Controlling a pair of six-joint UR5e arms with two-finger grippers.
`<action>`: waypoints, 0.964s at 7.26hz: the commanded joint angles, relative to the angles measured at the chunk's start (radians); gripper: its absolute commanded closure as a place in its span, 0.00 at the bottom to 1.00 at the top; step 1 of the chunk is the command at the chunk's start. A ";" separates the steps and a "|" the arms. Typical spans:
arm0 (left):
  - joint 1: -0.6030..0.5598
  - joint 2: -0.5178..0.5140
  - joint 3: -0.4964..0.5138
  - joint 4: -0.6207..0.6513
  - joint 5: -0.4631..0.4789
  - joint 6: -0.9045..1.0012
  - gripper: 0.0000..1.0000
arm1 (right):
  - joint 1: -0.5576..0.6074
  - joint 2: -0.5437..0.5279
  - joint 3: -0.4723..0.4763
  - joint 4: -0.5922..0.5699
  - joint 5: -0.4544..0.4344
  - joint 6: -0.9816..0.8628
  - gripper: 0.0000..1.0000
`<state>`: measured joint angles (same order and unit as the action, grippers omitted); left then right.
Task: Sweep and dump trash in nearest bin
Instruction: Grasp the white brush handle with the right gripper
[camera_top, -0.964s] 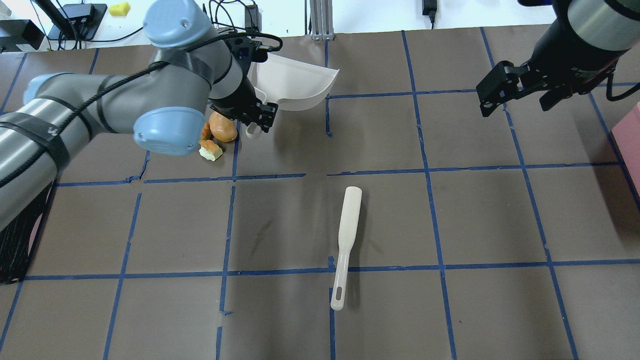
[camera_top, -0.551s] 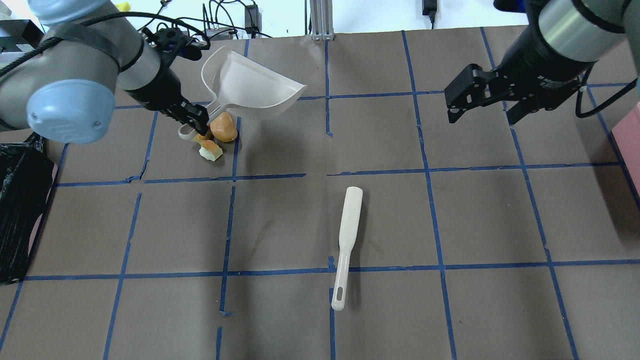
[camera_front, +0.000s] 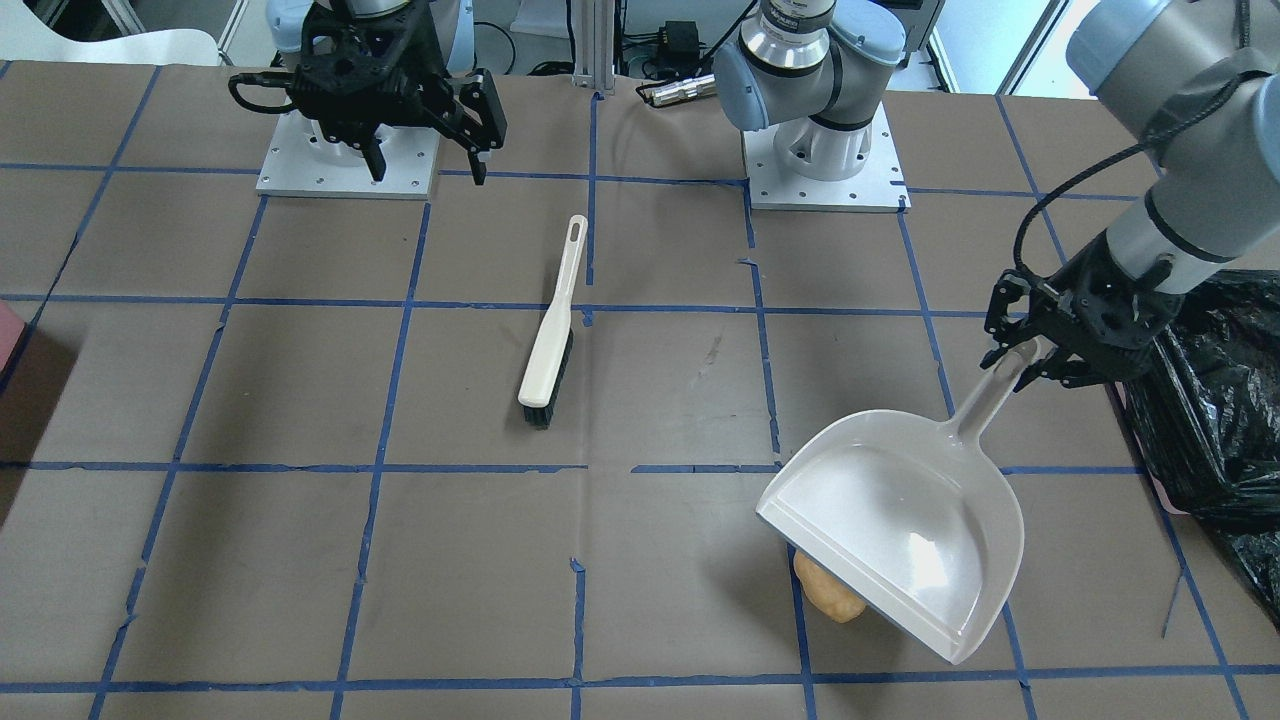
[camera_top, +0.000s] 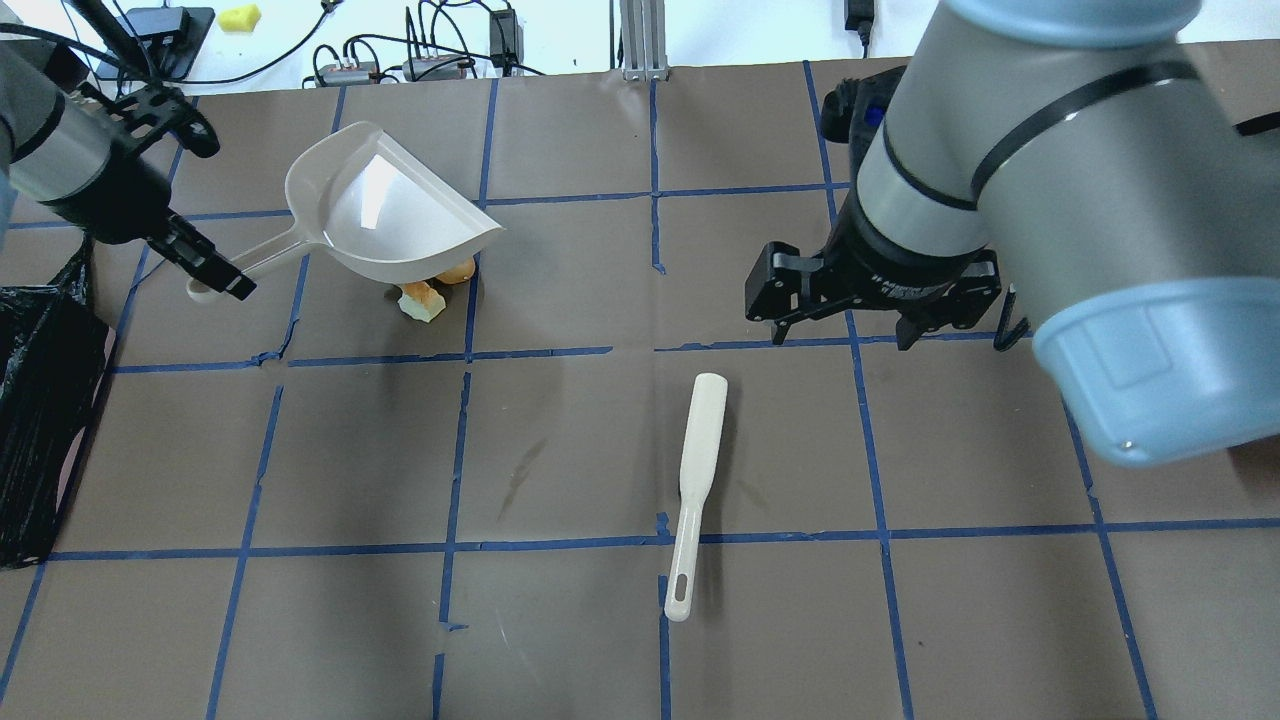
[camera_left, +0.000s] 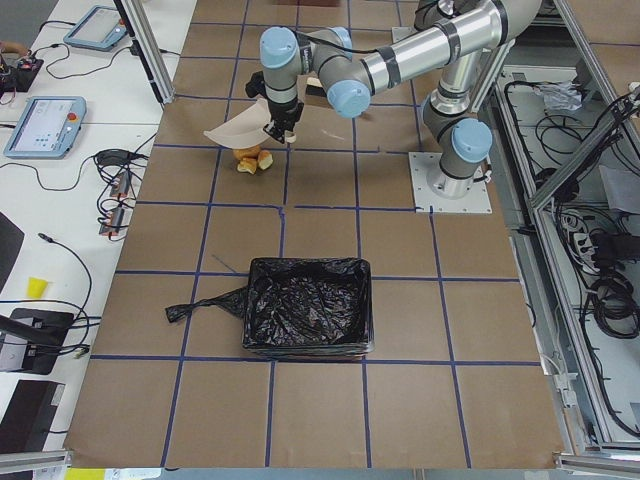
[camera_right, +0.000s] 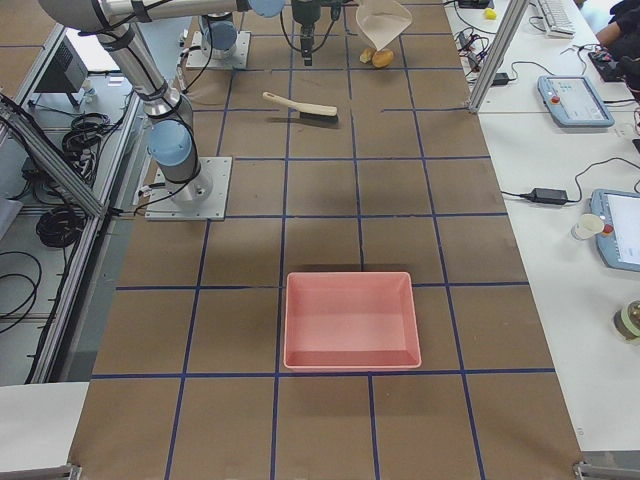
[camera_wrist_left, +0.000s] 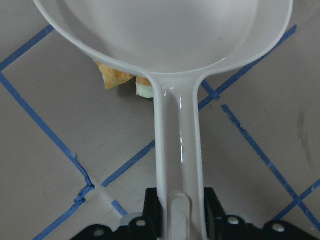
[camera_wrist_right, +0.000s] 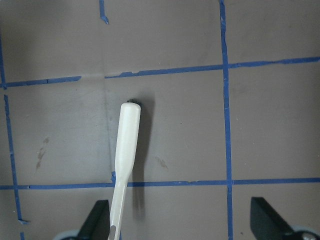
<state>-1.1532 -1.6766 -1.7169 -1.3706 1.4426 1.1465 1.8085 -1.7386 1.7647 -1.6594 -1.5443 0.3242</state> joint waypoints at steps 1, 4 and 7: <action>0.108 -0.021 -0.006 -0.001 0.002 0.213 1.00 | 0.112 -0.013 0.102 -0.115 -0.022 0.171 0.00; 0.200 -0.095 0.008 0.024 0.030 0.401 1.00 | 0.166 -0.076 0.288 -0.243 -0.057 0.248 0.03; 0.219 -0.147 0.026 0.068 0.082 0.539 1.00 | 0.241 -0.093 0.446 -0.456 -0.060 0.361 0.02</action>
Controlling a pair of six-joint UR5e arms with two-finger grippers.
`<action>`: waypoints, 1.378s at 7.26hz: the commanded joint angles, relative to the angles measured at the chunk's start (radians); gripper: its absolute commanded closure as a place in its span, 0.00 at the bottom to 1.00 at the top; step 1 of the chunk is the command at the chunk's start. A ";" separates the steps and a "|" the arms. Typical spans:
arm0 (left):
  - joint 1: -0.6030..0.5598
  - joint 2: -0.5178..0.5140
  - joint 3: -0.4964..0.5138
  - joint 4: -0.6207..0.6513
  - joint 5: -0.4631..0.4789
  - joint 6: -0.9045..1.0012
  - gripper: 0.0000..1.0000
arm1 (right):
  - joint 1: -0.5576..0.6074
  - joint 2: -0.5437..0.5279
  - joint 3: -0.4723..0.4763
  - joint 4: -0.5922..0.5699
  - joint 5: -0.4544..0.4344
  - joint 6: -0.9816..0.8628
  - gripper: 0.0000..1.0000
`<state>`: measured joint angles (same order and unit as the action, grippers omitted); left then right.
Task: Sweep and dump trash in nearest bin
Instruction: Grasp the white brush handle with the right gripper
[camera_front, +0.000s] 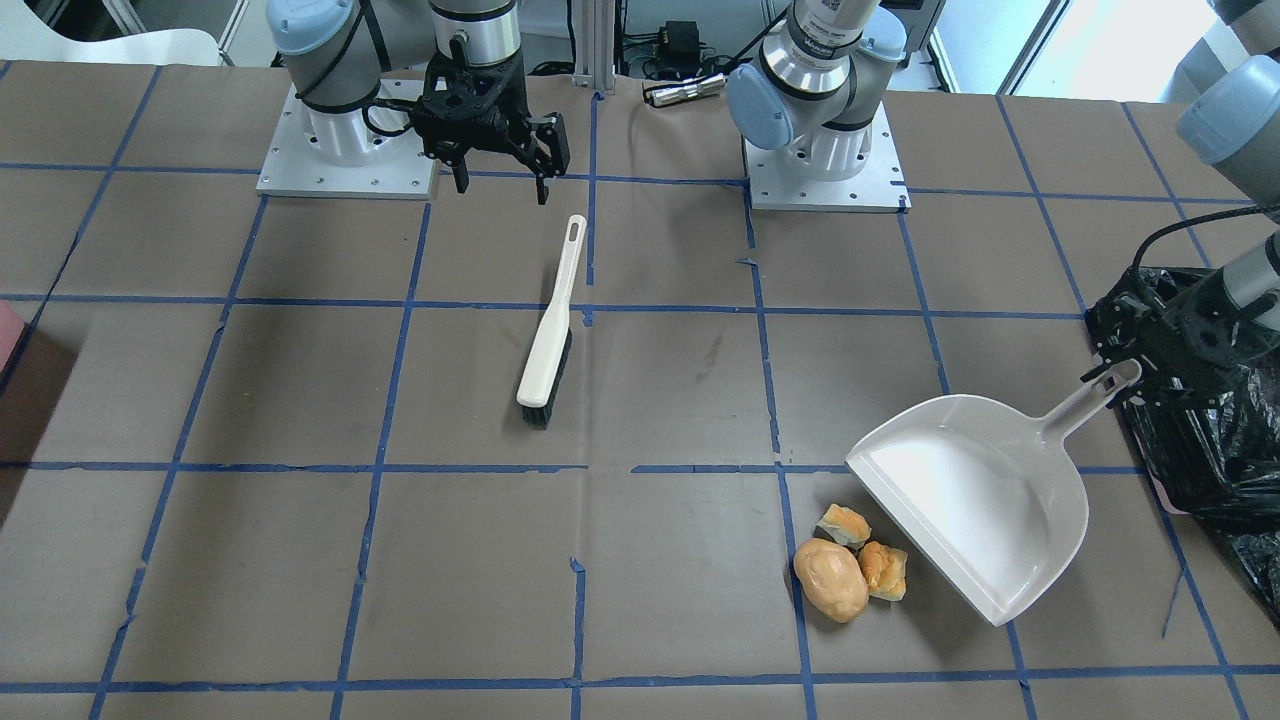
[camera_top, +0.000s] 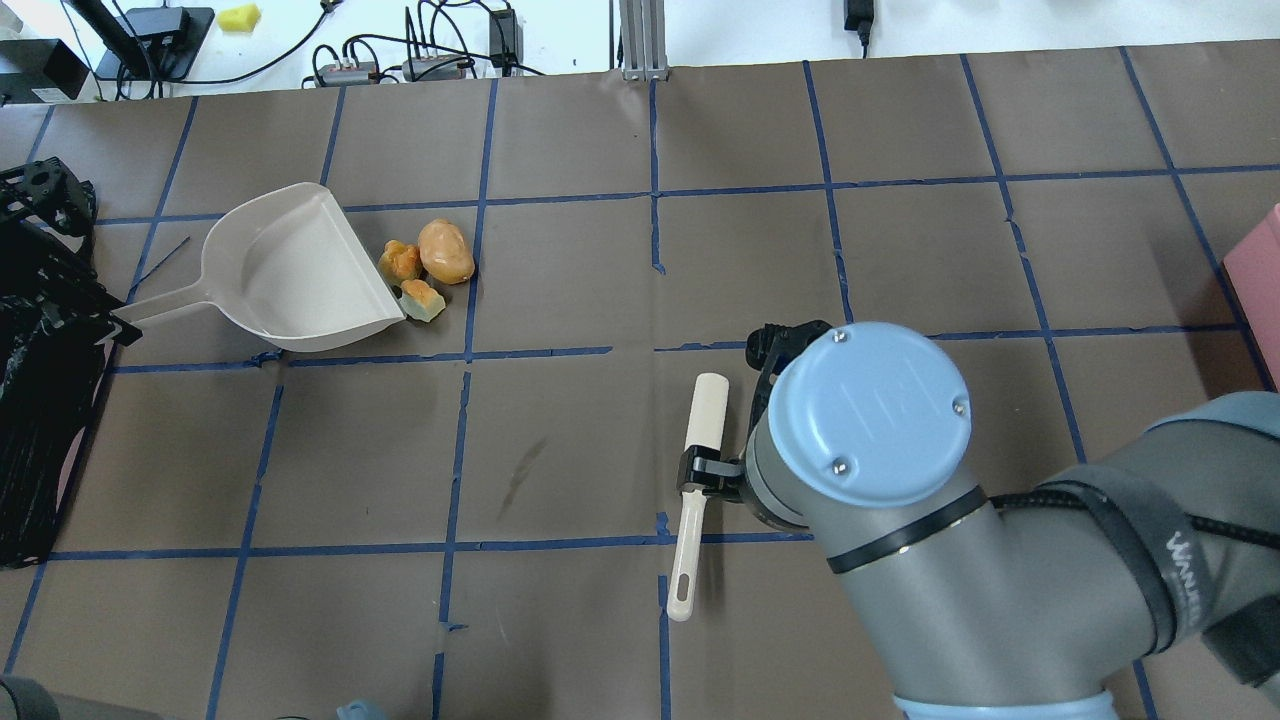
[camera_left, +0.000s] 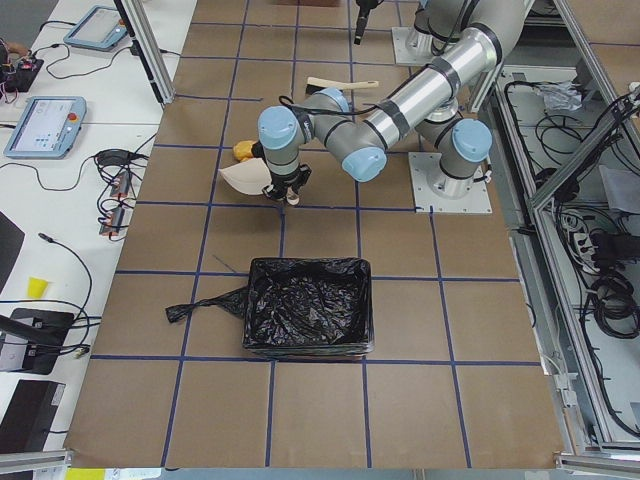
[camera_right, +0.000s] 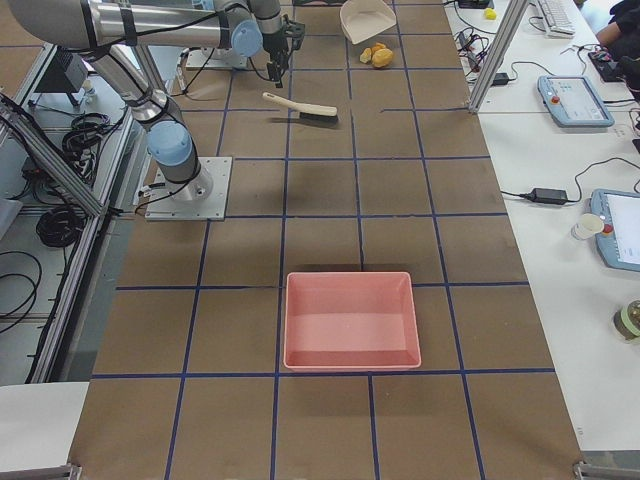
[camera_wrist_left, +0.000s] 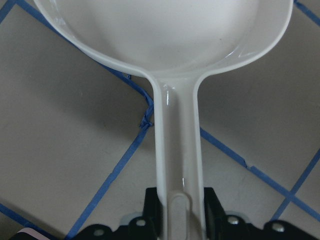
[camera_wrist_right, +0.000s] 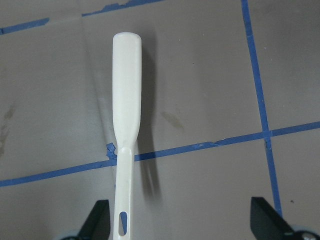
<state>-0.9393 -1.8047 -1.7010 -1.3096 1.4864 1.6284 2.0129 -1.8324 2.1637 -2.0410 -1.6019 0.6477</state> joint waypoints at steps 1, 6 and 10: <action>0.005 -0.036 0.026 0.007 0.057 0.098 1.00 | 0.043 0.021 0.050 -0.087 -0.003 0.064 0.02; -0.021 -0.153 0.112 0.033 0.058 0.160 0.99 | 0.127 0.133 0.056 -0.179 -0.058 0.124 0.01; -0.046 -0.160 0.110 0.070 0.081 0.225 0.99 | 0.141 0.140 0.134 -0.261 -0.056 0.124 0.01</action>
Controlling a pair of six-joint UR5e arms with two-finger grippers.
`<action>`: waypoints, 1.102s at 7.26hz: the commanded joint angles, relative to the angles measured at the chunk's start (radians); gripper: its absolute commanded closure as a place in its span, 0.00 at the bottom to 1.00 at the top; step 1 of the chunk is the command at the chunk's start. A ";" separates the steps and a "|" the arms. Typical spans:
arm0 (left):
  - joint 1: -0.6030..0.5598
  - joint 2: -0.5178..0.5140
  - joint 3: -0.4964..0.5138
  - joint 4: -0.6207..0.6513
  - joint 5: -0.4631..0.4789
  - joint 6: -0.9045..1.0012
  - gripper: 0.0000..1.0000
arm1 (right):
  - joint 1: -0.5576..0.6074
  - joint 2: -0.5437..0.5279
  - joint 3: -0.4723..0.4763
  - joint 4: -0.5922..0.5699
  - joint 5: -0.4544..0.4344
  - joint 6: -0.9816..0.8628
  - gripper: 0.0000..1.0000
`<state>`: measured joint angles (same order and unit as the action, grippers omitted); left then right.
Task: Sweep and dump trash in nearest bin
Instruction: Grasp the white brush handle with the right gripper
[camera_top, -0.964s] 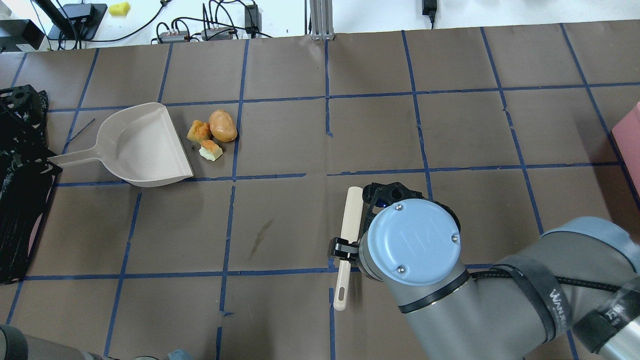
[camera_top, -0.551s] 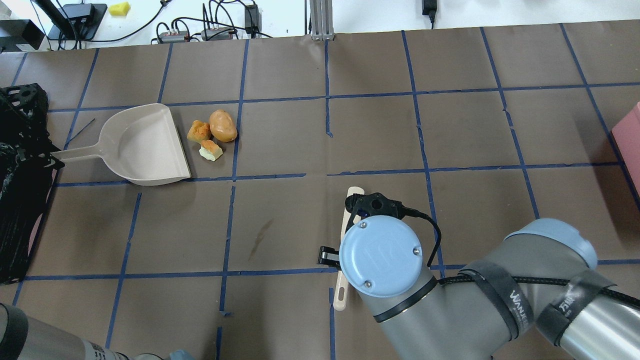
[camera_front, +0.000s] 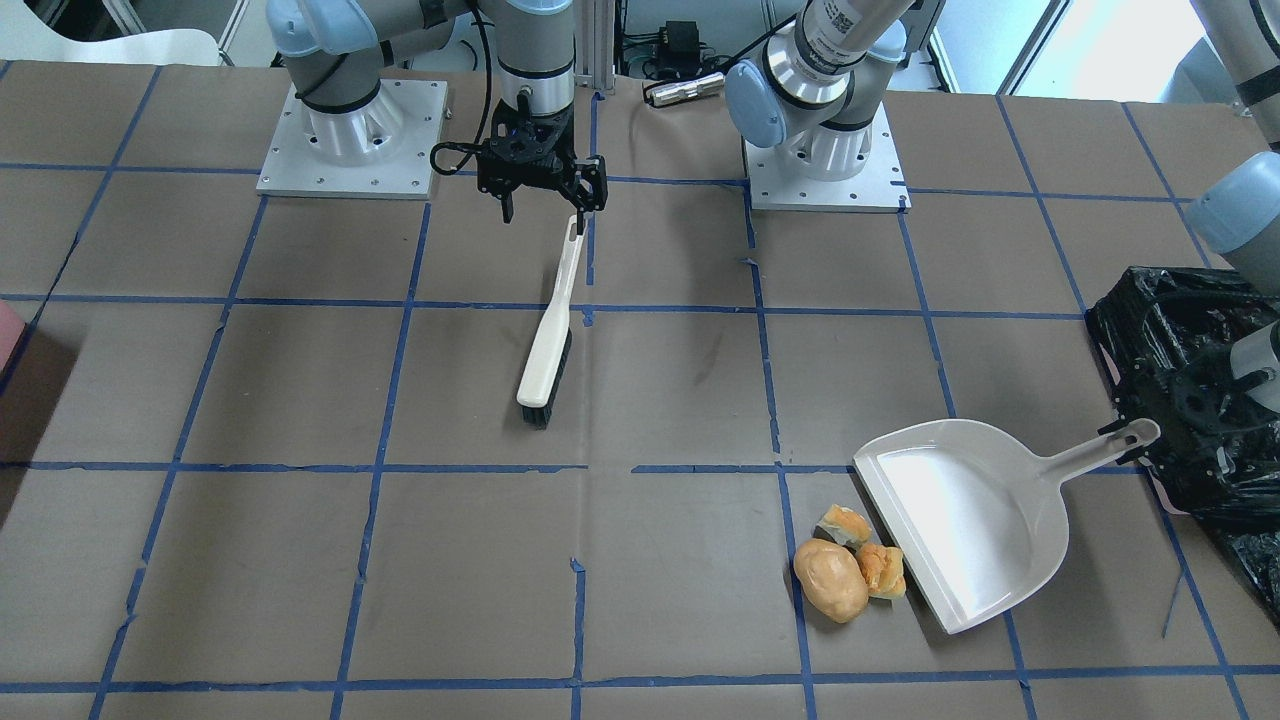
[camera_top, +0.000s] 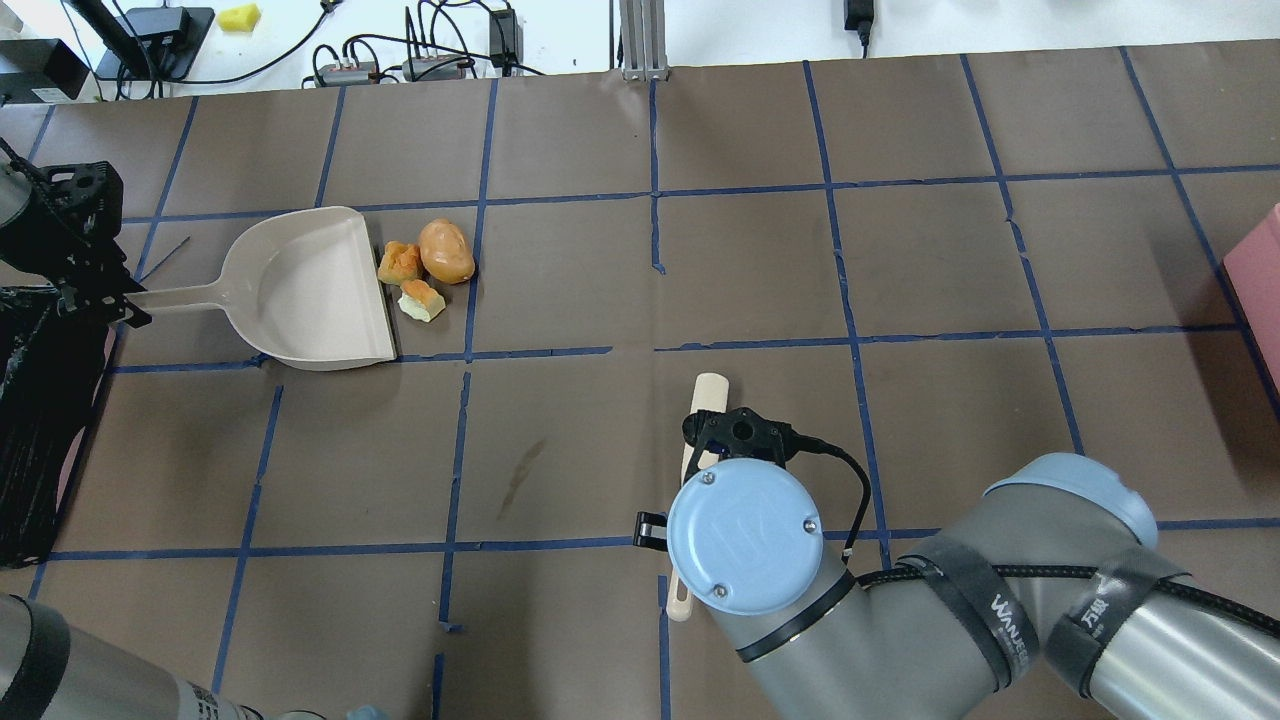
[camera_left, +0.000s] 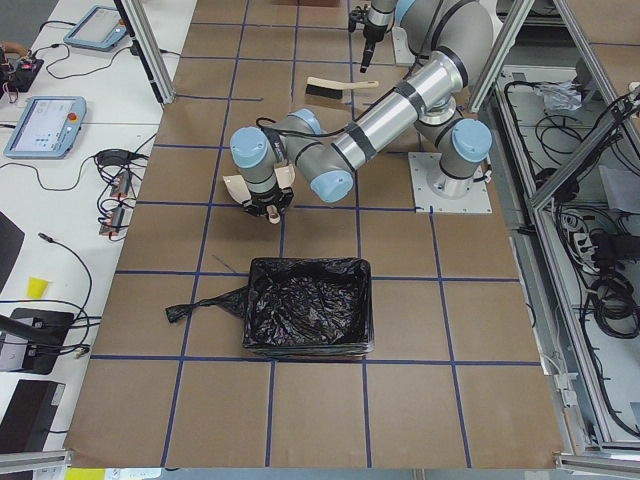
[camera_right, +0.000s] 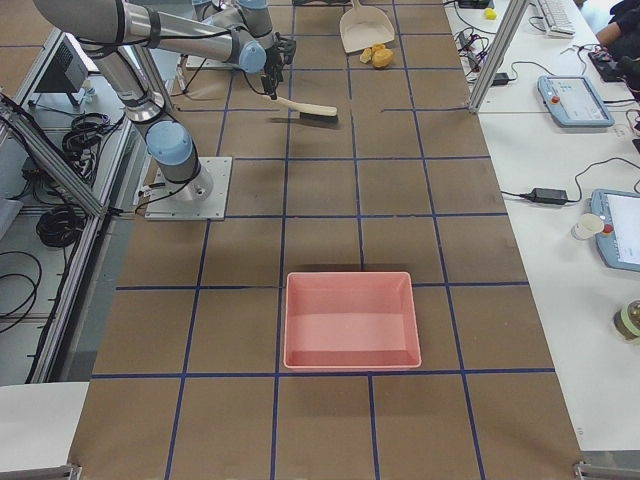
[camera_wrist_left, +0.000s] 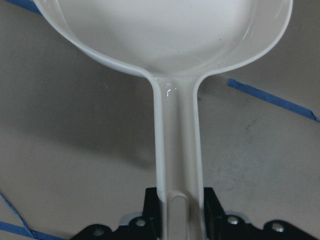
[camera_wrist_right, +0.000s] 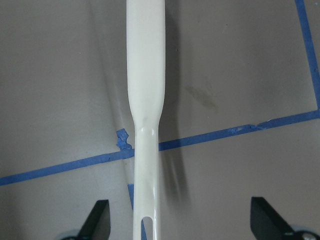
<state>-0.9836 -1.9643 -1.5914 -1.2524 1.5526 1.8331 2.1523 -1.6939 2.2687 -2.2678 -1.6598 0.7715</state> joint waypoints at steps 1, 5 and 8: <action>-0.001 -0.004 0.001 0.016 0.017 0.024 0.99 | 0.001 0.020 0.031 -0.057 0.009 0.002 0.01; -0.006 -0.027 -0.008 0.037 0.015 0.040 0.99 | 0.050 0.155 0.025 -0.170 -0.003 0.057 0.01; -0.012 -0.028 -0.021 0.044 0.014 0.043 0.99 | 0.057 0.177 0.025 -0.176 -0.003 0.063 0.03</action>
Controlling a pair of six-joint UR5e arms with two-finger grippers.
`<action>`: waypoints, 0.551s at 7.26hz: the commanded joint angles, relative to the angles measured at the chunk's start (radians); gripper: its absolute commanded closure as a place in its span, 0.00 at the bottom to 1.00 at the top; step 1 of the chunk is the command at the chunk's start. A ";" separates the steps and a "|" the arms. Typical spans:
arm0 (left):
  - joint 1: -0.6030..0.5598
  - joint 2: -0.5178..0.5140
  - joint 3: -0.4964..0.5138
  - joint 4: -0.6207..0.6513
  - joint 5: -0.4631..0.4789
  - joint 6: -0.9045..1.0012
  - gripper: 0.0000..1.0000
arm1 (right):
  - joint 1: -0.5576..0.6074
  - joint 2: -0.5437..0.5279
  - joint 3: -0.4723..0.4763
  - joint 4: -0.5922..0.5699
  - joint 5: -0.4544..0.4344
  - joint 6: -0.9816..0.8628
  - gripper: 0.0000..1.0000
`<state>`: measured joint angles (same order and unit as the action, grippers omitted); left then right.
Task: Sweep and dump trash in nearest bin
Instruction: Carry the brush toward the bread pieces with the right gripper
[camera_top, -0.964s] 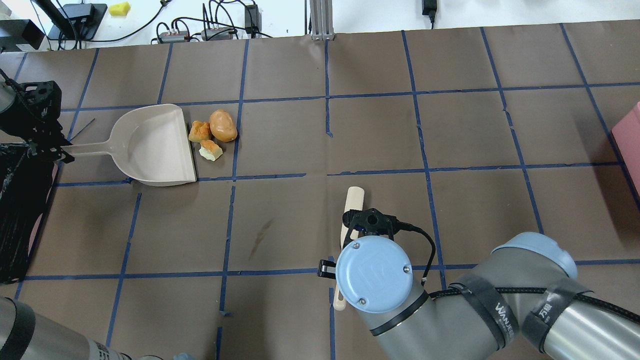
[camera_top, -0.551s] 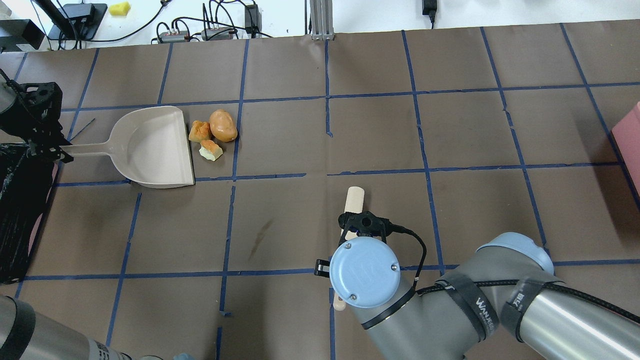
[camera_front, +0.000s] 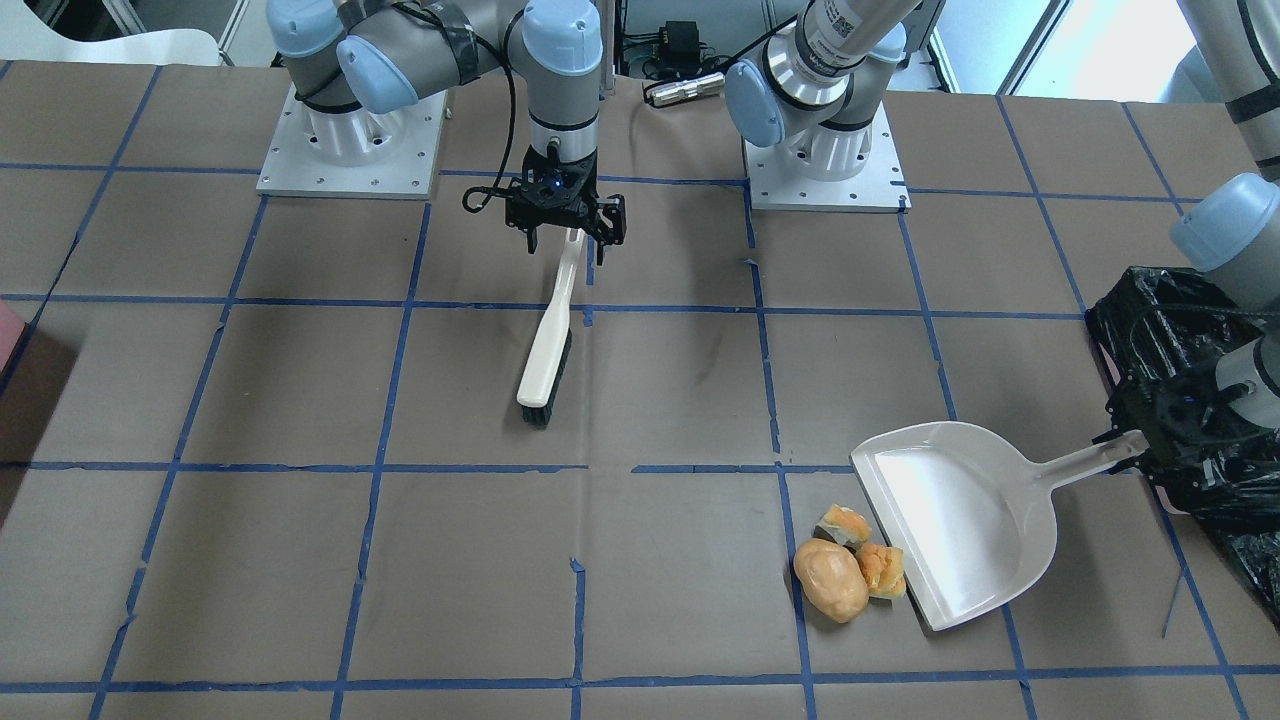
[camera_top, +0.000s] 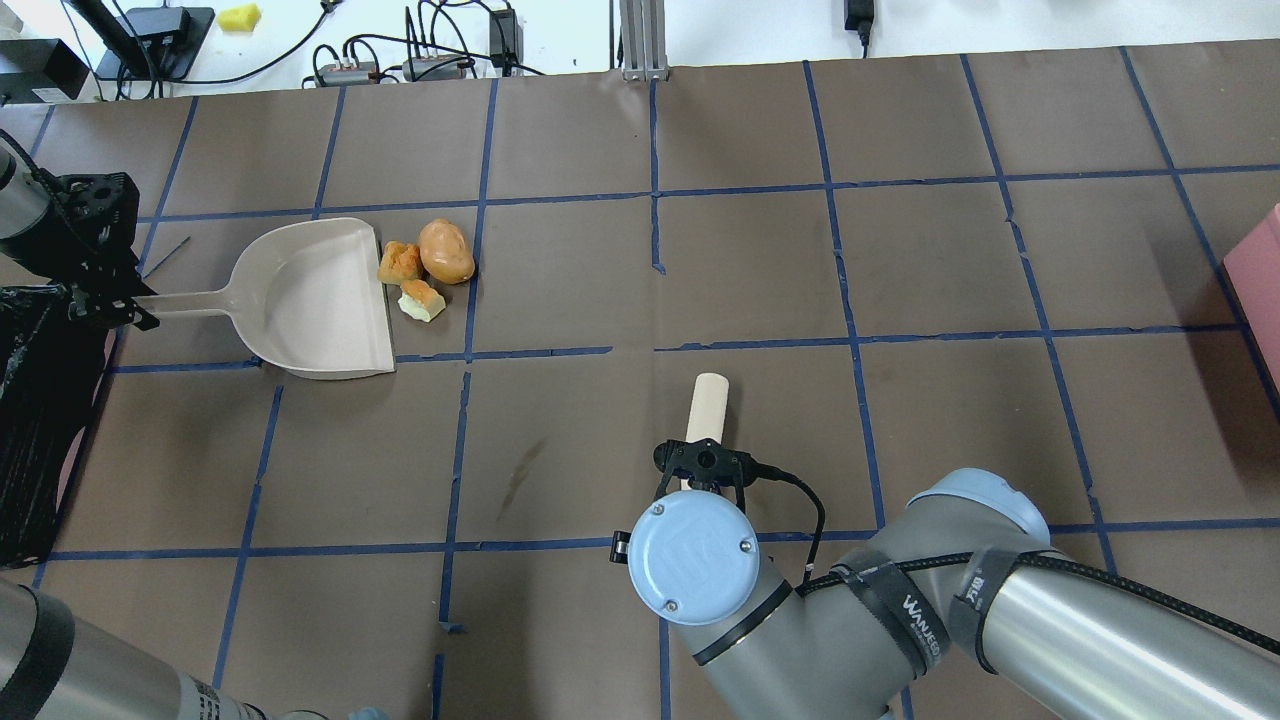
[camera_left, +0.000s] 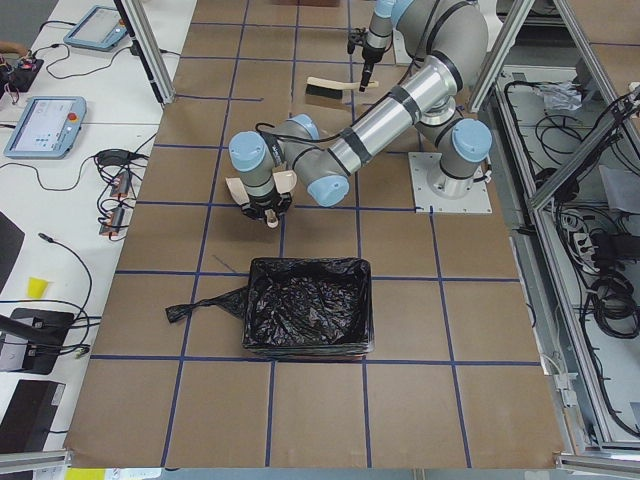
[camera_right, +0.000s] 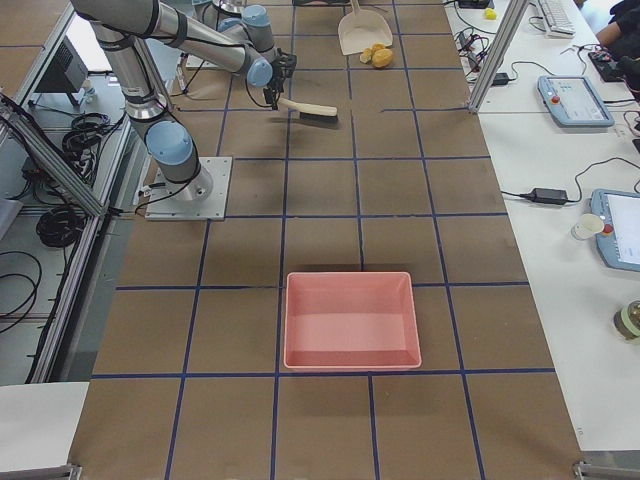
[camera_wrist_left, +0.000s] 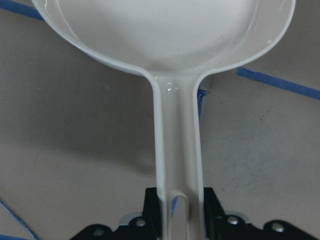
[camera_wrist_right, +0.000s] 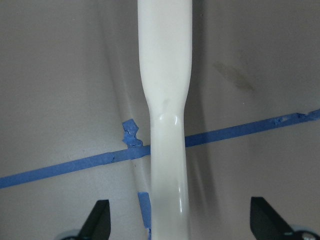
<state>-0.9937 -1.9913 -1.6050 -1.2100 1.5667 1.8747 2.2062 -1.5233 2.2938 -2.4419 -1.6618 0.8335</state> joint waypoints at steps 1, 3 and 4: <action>-0.002 -0.001 -0.007 0.007 -0.002 0.010 0.99 | 0.001 0.009 -0.002 -0.002 -0.001 -0.005 0.11; -0.002 -0.003 -0.009 0.010 -0.005 0.015 0.99 | 0.000 0.011 -0.004 -0.003 0.000 0.004 0.44; -0.002 -0.004 -0.015 0.009 -0.010 0.020 0.99 | -0.003 0.011 -0.005 -0.005 0.000 -0.004 0.57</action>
<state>-0.9951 -1.9941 -1.6150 -1.2009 1.5613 1.8894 2.2057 -1.5134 2.2903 -2.4450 -1.6619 0.8332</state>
